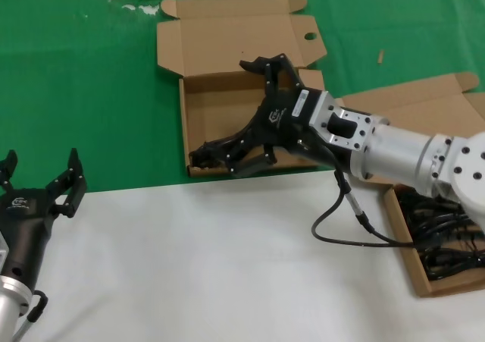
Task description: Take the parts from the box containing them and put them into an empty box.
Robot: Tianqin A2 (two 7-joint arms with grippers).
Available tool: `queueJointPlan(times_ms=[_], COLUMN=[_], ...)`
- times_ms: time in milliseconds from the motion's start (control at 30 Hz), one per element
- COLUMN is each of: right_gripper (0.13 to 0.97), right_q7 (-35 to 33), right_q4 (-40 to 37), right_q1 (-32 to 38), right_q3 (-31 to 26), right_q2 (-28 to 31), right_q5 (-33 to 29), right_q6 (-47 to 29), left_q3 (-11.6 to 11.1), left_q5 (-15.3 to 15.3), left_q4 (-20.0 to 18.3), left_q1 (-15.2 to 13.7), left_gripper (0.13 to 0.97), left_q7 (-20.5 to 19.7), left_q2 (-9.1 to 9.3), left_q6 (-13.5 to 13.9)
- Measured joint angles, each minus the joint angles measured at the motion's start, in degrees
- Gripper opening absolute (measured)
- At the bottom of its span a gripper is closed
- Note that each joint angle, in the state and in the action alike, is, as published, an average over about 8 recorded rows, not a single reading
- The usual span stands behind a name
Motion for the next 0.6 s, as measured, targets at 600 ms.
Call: queueJointPlan(times_ms=[600], right_gripper=[0.966], right_q7=[-0.83], right_q4=[3.91], right_q1=[-12.59], right_q3=[7.35], right_q2=[-2.35], right_q5=[6.61], right_q6=[14.4], left_q3=[0.0], left_q5=[-0.01], left_q4=[0.0], left_q1=[0.0], left_gripper=[0.809], left_q7=[0.0], left_q2=[0.0], left_q6=[0.0])
